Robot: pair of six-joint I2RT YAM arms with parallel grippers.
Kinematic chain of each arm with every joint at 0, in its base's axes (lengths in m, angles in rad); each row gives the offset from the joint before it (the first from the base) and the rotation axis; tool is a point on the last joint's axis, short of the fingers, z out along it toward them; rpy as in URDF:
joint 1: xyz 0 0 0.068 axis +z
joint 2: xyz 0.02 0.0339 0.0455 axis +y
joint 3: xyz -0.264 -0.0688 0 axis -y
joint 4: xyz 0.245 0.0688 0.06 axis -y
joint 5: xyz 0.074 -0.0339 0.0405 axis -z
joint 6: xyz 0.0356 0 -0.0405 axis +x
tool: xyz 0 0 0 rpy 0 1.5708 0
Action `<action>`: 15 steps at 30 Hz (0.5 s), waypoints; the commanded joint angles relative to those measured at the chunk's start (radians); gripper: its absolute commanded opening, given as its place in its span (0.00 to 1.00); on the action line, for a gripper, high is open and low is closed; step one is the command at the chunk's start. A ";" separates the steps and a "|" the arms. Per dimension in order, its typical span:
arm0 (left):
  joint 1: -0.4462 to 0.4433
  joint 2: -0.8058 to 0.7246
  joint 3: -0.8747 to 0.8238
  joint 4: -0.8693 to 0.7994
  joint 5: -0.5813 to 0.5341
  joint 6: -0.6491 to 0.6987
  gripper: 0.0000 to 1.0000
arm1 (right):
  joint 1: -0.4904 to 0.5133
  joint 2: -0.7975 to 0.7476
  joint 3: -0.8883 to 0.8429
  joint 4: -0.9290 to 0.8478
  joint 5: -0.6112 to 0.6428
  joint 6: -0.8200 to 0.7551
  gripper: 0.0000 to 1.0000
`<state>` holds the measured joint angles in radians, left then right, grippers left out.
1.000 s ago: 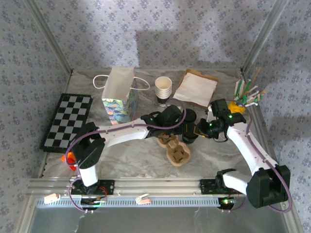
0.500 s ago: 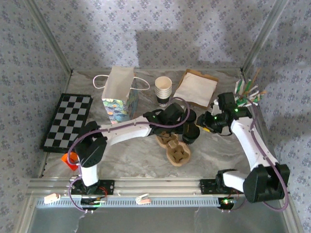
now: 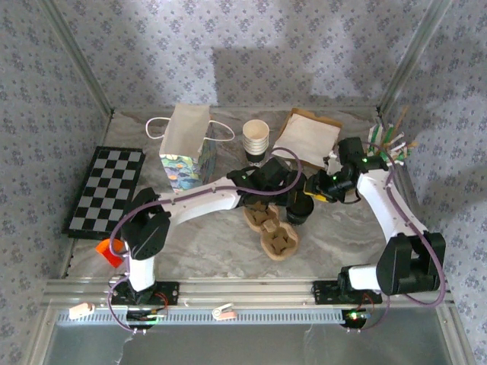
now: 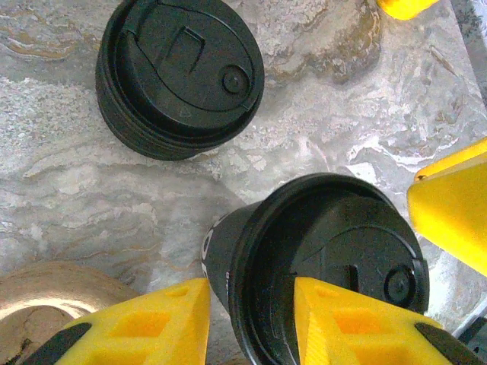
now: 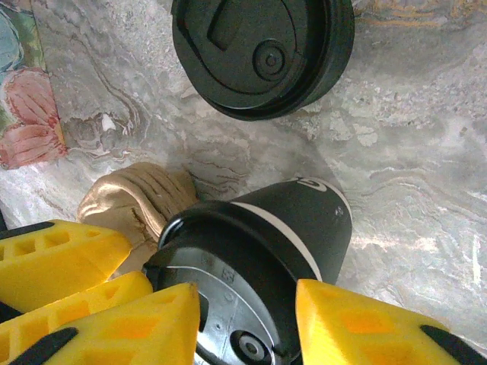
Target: Pack the takeout coffee
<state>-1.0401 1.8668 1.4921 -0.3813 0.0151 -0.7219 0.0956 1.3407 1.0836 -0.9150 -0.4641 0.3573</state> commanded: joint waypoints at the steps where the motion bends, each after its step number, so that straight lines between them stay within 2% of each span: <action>1: 0.006 0.021 0.055 -0.013 0.028 0.017 0.35 | -0.002 0.022 0.025 0.001 -0.011 -0.015 0.38; 9: 0.006 0.076 0.098 -0.028 0.058 0.055 0.32 | 0.004 0.032 -0.003 0.013 -0.026 -0.011 0.31; 15: 0.006 0.077 0.079 -0.044 0.062 0.080 0.30 | 0.022 -0.005 -0.016 -0.010 -0.010 -0.012 0.33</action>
<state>-1.0344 1.9301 1.5627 -0.3885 0.0643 -0.6765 0.1074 1.3628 1.0763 -0.9016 -0.4686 0.3569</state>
